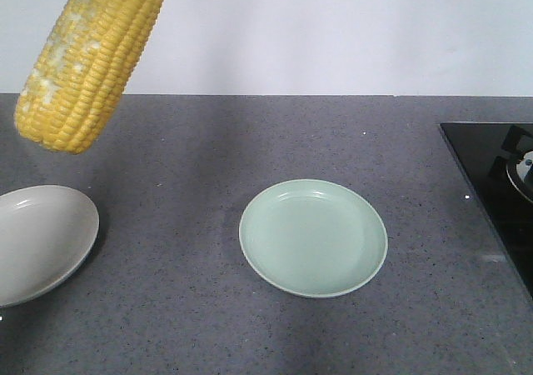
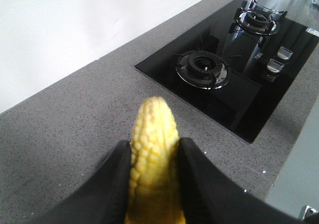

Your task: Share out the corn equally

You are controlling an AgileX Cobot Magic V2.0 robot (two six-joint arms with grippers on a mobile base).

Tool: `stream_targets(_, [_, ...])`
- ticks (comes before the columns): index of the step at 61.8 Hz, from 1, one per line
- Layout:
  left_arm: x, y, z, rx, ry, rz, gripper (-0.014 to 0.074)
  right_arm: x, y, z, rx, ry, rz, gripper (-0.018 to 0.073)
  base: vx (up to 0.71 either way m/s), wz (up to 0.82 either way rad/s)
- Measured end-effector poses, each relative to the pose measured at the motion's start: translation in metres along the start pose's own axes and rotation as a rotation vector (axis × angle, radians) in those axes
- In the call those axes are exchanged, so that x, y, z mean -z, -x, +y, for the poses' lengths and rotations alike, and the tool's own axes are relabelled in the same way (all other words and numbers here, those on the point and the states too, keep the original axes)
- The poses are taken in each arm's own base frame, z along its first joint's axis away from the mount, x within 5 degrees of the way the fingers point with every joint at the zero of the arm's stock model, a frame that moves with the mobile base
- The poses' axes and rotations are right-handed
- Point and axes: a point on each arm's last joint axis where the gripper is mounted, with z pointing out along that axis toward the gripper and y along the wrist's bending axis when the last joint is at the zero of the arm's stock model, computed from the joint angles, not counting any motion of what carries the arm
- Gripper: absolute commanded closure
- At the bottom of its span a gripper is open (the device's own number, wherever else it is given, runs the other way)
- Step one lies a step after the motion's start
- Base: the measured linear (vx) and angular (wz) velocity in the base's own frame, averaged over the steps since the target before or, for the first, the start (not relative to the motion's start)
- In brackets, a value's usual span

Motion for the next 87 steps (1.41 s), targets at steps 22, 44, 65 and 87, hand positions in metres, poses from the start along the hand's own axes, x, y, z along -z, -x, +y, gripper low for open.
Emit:
stream_targets(22, [0.0000,0.0000,0.0000,0.000,0.000,0.000,0.0603,0.0000,0.0000,0.0000,0.000,0.000,0.000,0.0561,0.01,0.00])
stream_targets(44, [0.0000,0.0000,0.0000,0.000,0.000,0.000,0.0603,0.0000,0.0000,0.0000,0.000,0.000,0.000,0.0561,0.01,0.00])
stream_targets(65, [0.0000,0.0000,0.0000,0.000,0.000,0.000,0.0603,0.0000,0.0000,0.0000,0.000,0.000,0.000,0.0561,0.00,0.00])
stream_targets(87, [0.0000,0.0000,0.0000,0.000,0.000,0.000,0.0603,0.0000,0.0000,0.0000,0.000,0.000,0.000,0.0561,0.00,0.00])
